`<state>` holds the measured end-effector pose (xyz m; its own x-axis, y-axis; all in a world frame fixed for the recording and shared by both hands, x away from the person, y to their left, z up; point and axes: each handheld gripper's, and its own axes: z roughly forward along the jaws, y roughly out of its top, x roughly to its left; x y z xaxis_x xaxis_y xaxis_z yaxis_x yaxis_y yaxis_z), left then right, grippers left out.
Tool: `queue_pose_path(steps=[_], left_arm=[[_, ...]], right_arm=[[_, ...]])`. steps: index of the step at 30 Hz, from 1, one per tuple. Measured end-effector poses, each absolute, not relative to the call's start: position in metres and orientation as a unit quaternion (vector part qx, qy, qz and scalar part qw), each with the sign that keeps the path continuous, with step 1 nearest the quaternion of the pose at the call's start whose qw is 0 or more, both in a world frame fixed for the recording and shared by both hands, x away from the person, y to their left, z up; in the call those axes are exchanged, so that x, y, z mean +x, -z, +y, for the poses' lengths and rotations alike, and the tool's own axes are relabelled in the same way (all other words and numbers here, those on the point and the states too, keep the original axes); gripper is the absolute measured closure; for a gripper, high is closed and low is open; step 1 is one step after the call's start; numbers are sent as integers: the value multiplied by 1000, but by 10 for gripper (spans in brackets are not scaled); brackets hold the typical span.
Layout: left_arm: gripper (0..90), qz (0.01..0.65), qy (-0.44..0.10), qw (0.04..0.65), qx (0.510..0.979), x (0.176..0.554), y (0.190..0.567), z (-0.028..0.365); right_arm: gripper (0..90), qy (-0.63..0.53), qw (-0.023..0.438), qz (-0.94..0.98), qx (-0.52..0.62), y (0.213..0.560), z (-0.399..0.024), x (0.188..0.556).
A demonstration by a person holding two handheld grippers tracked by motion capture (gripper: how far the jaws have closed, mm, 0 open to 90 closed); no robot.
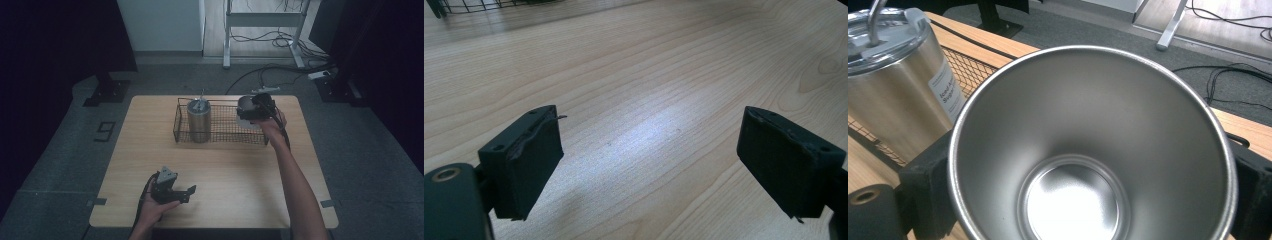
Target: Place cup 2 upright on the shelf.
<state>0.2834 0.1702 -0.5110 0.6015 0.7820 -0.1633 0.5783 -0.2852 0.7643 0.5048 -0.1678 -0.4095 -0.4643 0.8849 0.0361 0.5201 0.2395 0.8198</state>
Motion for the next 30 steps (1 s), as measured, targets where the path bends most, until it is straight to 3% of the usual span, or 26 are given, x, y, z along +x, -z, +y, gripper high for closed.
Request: queue_pose_path(steps=[30], left_arm=[[110, 429, -122, 416, 793, 282, 511, 171]], right_arm=[[65, -383, 217, 758, 481, 434, -162, 526]])
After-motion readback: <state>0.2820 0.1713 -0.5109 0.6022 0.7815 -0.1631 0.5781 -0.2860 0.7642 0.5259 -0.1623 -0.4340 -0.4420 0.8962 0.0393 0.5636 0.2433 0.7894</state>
